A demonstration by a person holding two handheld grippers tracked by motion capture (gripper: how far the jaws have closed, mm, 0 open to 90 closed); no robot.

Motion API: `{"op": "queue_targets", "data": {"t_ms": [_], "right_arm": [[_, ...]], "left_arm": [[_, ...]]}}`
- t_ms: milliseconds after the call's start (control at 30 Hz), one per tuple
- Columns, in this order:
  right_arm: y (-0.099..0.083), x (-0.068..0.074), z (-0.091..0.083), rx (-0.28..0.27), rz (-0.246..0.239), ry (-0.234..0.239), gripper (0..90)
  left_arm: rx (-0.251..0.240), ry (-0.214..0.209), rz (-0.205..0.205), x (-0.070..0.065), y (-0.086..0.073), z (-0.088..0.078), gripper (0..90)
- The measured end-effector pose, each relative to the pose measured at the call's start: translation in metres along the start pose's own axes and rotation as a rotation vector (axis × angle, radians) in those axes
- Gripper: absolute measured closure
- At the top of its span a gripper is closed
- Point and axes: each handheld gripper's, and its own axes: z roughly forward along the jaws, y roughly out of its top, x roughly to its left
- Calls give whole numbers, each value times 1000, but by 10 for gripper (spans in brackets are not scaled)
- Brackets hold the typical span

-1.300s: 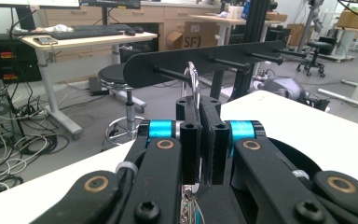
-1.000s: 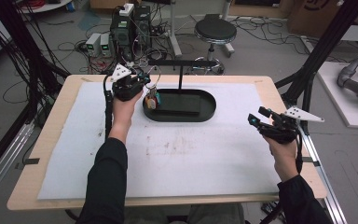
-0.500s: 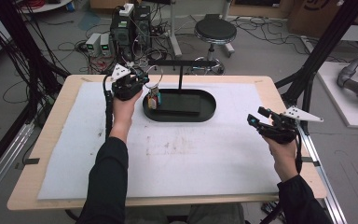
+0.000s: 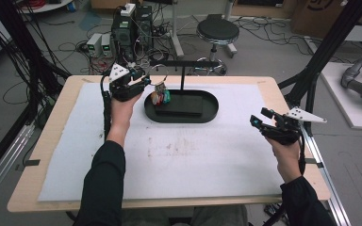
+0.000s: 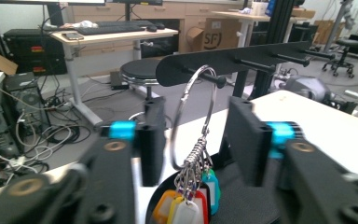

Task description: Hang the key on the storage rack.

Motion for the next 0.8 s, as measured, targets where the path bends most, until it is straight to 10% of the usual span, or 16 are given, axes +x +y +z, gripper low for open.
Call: {"op": "queue_targets", "data": {"t_ms": [467, 800], "right_arm": [[-2, -5, -4, 1, -2, -31, 313], [-3, -4, 2, 19, -21, -55, 304]], "left_arm": [[-21, 0, 73, -25, 12, -49, 327], [-1, -18, 119, -36, -14, -108, 286]]}}
